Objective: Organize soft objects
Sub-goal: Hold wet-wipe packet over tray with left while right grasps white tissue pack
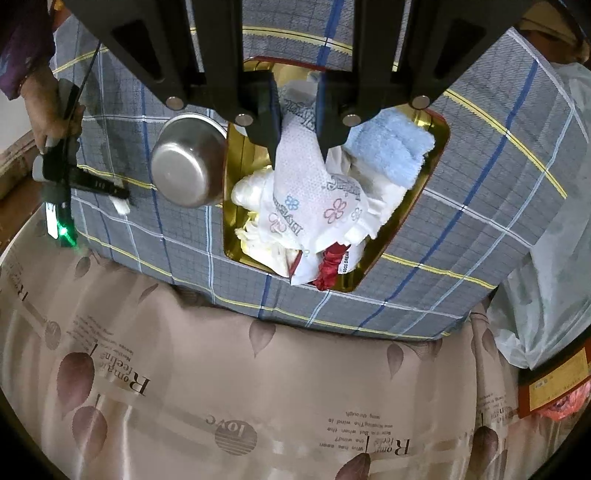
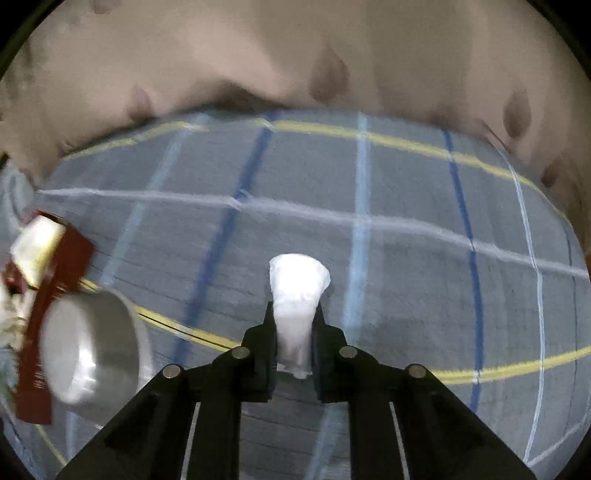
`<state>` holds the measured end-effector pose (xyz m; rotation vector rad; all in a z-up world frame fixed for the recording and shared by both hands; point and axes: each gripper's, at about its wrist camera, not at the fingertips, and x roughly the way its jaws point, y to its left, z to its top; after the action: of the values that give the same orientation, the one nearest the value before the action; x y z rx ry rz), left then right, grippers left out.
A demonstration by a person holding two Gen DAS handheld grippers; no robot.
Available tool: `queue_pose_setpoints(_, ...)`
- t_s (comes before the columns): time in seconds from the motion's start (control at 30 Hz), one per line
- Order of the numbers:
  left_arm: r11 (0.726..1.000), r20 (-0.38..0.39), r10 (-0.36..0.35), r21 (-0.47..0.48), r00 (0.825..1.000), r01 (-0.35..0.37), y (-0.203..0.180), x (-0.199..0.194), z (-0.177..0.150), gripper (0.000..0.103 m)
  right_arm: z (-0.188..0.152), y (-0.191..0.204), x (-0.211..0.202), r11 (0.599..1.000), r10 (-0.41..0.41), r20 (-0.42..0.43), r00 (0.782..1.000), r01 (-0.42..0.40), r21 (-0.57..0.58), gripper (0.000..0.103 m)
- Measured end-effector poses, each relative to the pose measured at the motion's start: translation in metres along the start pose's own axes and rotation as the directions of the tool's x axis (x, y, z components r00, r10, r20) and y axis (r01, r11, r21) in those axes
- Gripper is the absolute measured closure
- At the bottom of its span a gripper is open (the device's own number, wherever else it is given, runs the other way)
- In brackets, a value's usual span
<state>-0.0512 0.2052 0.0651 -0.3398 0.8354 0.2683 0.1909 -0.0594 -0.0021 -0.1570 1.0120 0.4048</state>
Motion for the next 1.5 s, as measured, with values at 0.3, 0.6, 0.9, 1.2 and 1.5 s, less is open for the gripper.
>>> queue_pose_setpoints(0.3,1.0,-0.016,-0.018,-0.022,1.0,0.018,0.007,0.006,-0.003,0.088,0.024,0.082,-0.032,0.962,0.273,0.061,0.96,-0.273,-0.007,0.09)
queue_pose_setpoints(0.6,0.999,-0.019,-0.012,-0.036,1.0,0.011,0.015,0.006,-0.004,0.088,0.012,0.136,-0.033,0.897,0.441,0.04,0.896,-0.441,-0.013,0.09)
queue_pose_setpoints(0.9,0.999,-0.014,-0.034,-0.031,0.999,0.033,0.019,0.004,-0.005,0.087,-0.047,0.168,-0.066,0.87,0.487,0.027,0.873,-0.481,-0.109,0.09)
queue_pose_setpoints(1.2,0.996,-0.038,-0.088,0.019,0.995,0.088,0.006,0.008,-0.011,0.087,-0.091,0.157,-0.092,0.873,0.483,0.063,0.873,-0.476,-0.102,0.09)
queue_pose_setpoints(1.5,0.983,-0.084,-0.06,0.166,0.995,0.073,-0.015,0.034,-0.016,0.087,-0.113,0.138,-0.102,0.882,0.47,0.069,0.88,-0.466,-0.067,0.089)
